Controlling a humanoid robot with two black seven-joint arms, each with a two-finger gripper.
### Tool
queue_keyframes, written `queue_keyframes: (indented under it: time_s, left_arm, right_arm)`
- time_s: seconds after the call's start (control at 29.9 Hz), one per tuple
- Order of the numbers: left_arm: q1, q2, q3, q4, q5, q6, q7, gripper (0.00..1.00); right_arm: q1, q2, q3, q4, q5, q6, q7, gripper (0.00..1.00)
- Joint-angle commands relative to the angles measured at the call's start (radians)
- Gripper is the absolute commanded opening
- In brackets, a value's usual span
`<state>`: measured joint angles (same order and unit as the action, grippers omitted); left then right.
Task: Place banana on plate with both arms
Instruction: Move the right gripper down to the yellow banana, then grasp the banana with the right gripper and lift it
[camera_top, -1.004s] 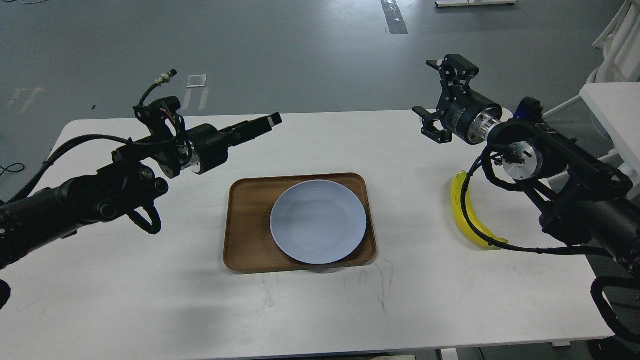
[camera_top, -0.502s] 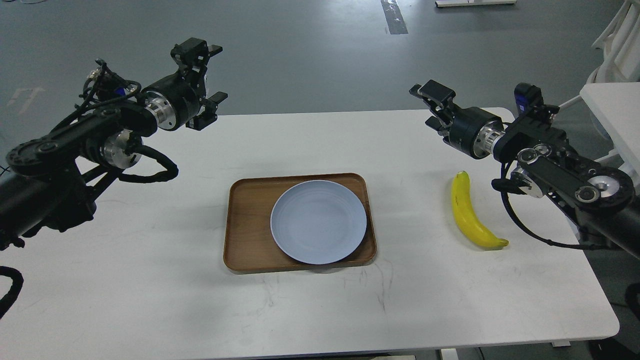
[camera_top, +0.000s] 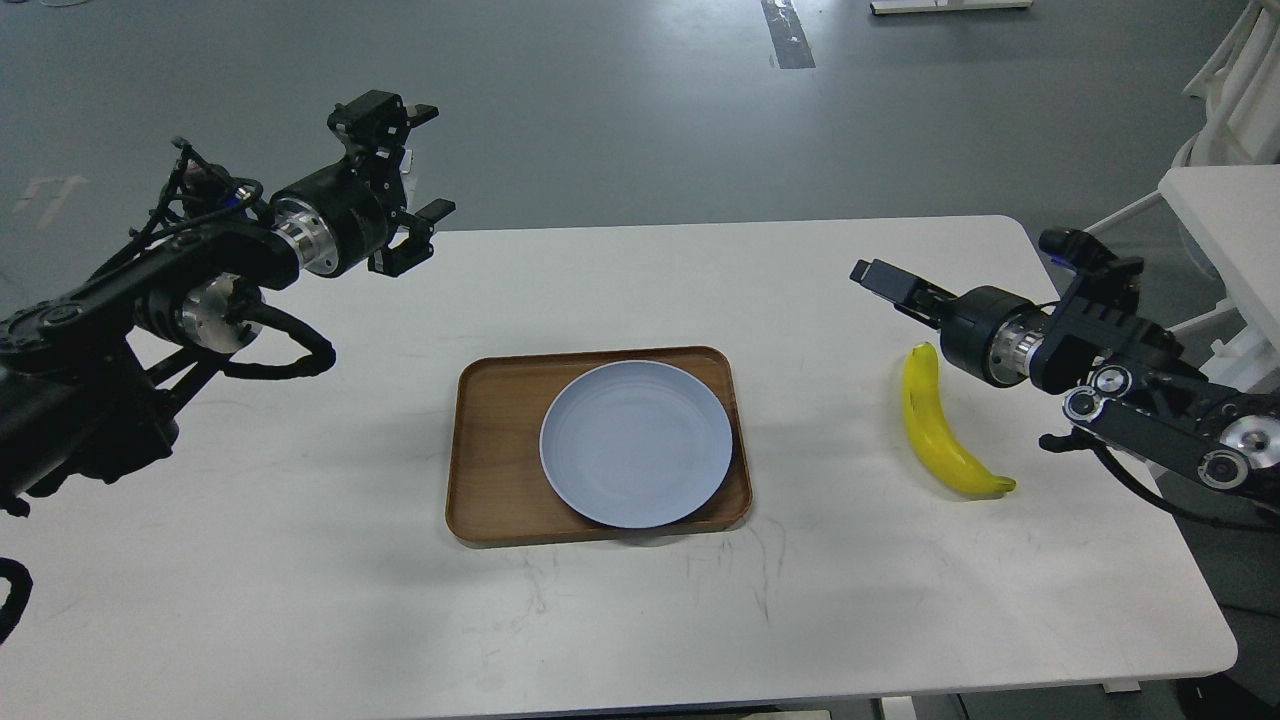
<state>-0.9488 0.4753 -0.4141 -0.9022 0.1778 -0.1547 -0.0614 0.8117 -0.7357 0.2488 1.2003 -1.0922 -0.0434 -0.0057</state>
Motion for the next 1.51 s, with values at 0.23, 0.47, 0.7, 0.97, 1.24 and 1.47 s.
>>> queue_keyframes:
  time_s: [0.23,0.47,0.7,0.97,1.24,1.47]
  left_arm:
    - [0.004,-0.001,0.009,-0.003,0.006,0.001,-0.003,0.98]
    - [0.027,-0.001,0.009,-0.004,0.042,0.003,-0.009,0.98]
    - [0.027,0.002,0.008,-0.004,0.042,0.004,-0.011,0.98]
    - [0.035,0.009,0.005,-0.004,0.042,0.004,-0.032,0.98]
    - [0.035,0.016,0.005,-0.004,0.042,0.004,-0.031,0.98]
    - [0.035,0.017,0.006,-0.004,0.042,0.003,-0.032,0.98]
  right_arm:
    - [-0.080,-0.074,-0.080,0.028,-0.110,-0.062,0.004,0.90]
    - [-0.092,-0.070,-0.080,-0.007,-0.262,-0.062,0.009,0.91]
    - [-0.117,-0.063,-0.085,-0.015,-0.268,-0.062,0.009,0.91]
    - [-0.109,-0.027,-0.095,-0.022,-0.272,-0.062,0.009,0.90]
    - [-0.100,0.010,-0.201,-0.059,-0.275,-0.062,0.009,0.84]
    - [-0.111,0.035,-0.206,-0.070,-0.273,-0.062,0.009,0.69]
